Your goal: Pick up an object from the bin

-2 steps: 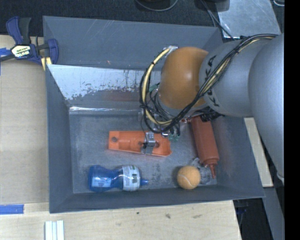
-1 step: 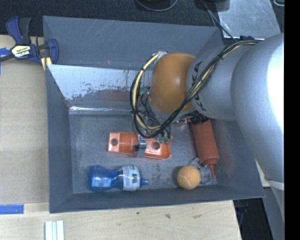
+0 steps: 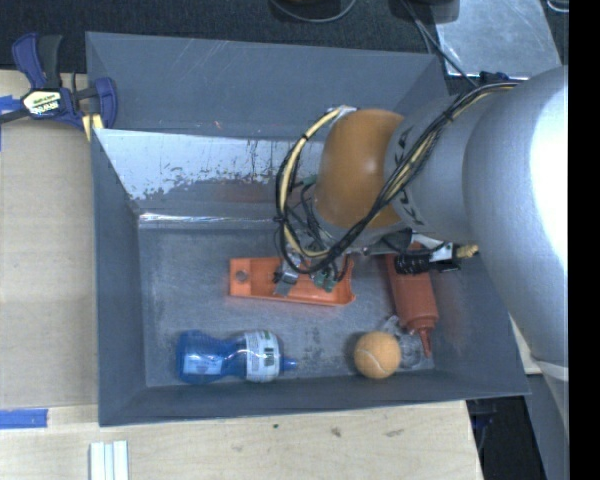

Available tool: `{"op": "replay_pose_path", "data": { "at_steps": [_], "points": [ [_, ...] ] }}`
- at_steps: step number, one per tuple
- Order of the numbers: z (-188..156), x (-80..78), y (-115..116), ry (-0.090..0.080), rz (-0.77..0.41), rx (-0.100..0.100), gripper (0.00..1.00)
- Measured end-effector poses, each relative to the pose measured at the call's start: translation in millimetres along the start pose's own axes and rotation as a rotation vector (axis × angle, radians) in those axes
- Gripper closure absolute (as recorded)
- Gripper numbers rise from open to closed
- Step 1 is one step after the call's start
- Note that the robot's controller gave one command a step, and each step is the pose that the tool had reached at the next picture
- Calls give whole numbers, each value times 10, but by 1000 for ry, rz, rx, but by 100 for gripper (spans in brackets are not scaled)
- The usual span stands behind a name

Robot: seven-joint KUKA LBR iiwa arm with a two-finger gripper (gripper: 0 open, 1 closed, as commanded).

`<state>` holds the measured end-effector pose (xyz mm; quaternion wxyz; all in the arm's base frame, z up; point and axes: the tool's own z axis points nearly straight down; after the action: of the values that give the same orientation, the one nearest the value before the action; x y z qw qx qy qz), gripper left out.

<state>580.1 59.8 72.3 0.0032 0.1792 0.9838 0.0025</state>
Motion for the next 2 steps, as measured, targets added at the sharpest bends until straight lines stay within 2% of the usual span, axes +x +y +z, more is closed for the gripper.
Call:
{"op": "replay_pose_path", "data": {
  "at_steps": [2],
  "points": [
    [-57, 16, -9, 3, -1, 2, 100]
  ]
}}
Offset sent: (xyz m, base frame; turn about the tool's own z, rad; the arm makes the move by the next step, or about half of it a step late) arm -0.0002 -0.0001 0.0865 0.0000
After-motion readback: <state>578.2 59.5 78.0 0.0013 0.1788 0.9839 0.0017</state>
